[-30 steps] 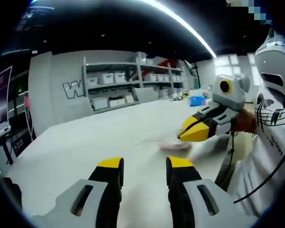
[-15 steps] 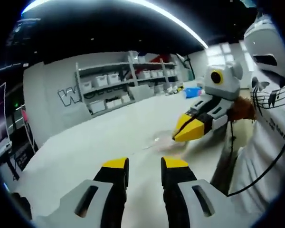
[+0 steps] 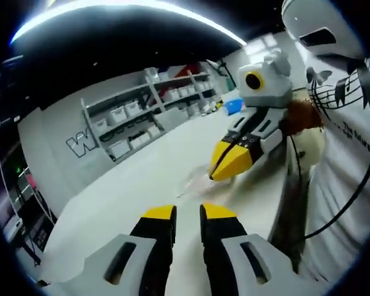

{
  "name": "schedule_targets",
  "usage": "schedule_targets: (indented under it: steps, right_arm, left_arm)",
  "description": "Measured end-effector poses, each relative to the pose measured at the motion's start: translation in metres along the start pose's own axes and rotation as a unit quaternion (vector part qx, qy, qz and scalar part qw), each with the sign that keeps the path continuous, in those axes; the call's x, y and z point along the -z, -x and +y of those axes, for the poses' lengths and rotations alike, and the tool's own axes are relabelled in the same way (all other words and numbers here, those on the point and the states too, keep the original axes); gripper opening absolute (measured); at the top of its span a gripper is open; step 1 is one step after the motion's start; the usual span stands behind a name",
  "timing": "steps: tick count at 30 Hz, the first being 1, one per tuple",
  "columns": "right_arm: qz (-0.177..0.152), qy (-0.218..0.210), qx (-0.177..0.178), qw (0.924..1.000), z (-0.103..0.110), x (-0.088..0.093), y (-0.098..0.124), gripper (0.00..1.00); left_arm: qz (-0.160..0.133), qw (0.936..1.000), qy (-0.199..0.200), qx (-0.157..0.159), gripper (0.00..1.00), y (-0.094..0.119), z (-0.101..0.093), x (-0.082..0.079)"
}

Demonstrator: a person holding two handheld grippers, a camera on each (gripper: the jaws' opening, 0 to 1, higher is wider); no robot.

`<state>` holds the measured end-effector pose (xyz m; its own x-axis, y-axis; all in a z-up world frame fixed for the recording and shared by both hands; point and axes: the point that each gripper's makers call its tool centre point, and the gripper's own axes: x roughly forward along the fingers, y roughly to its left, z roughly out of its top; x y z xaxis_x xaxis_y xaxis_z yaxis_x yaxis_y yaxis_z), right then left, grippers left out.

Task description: Open the resealable bag by pulling the two sides of the seal apart until the entire bag opening is separated and visibly accessible.

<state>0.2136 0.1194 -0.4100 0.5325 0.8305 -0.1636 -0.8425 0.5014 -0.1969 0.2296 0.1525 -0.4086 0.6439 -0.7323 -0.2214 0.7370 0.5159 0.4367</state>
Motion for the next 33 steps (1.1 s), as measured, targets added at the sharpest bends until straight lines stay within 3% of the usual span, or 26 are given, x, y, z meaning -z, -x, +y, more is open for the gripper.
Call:
schedule_targets:
  steps: [5, 13, 22, 29, 33]
  right_arm:
    - [0.0, -0.005, -0.002, 1.0, 0.001, 0.0, 0.0, 0.0]
    - [-0.005, -0.026, -0.005, 0.9996, 0.002, 0.0, 0.002, 0.0]
    - [-0.01, -0.044, -0.009, 0.999, 0.003, -0.001, 0.004, 0.0]
    - [-0.011, -0.049, -0.011, 0.9987, 0.005, -0.001, 0.005, 0.0]
    - [-0.013, -0.053, -0.012, 0.9985, 0.004, -0.002, 0.005, 0.0]
  left_arm:
    - [-0.006, 0.9999, -0.015, -0.001, 0.14, 0.001, 0.001, -0.003]
    - [-0.008, 0.9972, -0.075, -0.005, 0.1, -0.003, 0.001, -0.009]
    - [0.008, 0.9824, -0.186, -0.011, 0.05, -0.006, -0.002, -0.01]
    - [0.014, 0.9803, -0.196, -0.017, 0.05, -0.007, 0.003, -0.01]
    - [0.016, 0.9757, -0.218, -0.011, 0.05, -0.008, 0.002, -0.011]
